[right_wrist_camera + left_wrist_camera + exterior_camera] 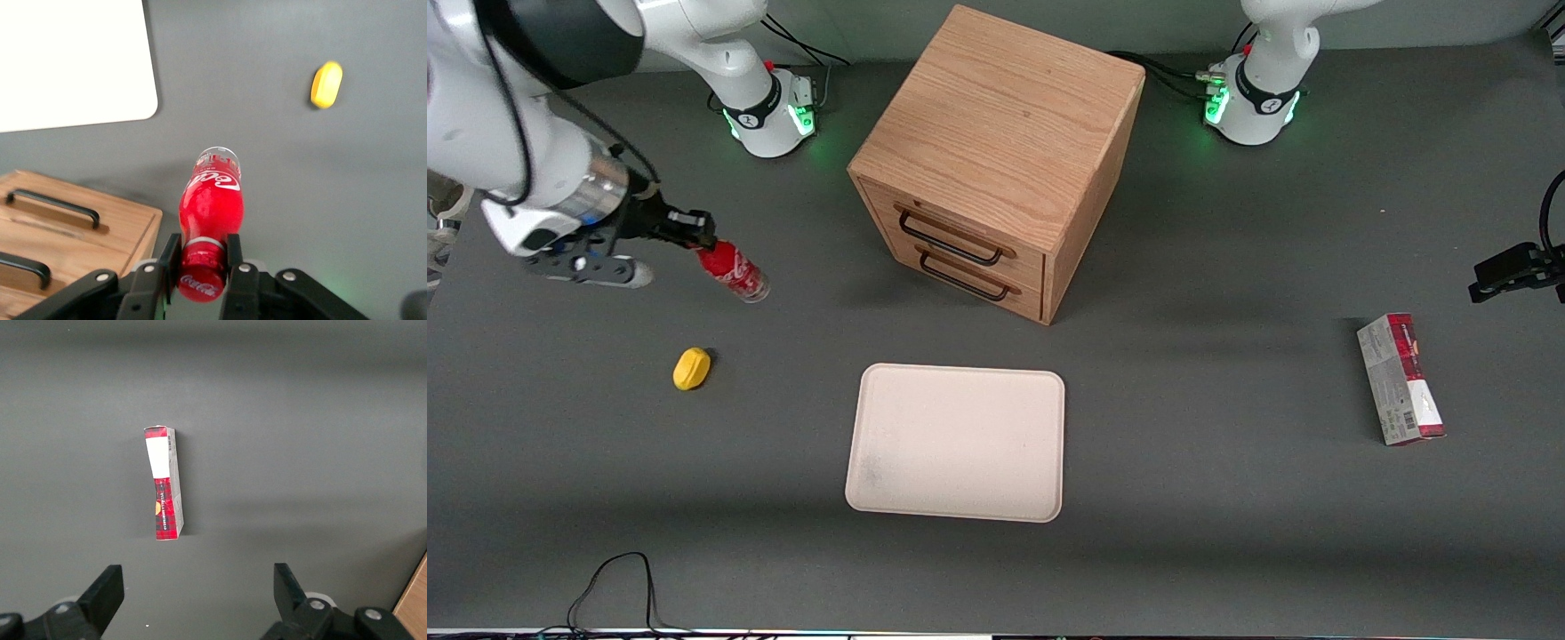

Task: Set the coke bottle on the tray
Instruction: 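Lift the bottle and carry it with the right gripper to the tray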

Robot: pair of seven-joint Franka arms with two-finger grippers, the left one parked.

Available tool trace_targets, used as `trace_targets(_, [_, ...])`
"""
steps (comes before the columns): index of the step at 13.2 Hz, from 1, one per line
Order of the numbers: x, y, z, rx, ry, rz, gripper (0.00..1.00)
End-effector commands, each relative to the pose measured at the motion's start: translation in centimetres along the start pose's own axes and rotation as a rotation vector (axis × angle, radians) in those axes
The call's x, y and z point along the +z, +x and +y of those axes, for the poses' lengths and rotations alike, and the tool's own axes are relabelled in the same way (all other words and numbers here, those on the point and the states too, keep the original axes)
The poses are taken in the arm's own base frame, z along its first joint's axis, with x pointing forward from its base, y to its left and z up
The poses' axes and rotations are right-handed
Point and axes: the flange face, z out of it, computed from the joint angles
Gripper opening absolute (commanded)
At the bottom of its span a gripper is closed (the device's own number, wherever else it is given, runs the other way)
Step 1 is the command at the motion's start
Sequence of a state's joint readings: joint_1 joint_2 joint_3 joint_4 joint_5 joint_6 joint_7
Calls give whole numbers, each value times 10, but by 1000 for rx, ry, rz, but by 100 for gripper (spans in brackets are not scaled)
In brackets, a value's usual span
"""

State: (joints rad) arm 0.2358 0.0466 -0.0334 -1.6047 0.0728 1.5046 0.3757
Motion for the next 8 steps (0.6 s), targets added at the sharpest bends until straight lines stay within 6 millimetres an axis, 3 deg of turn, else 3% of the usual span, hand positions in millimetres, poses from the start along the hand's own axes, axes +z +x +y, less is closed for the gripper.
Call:
trace_targets(1, [-8,36,-14,20,-14,-6,0])
trace_targets(6, [4,94,-17,48,-9,17,0])
trace_targets(8, [-3,114,-14,66,9,50,0])
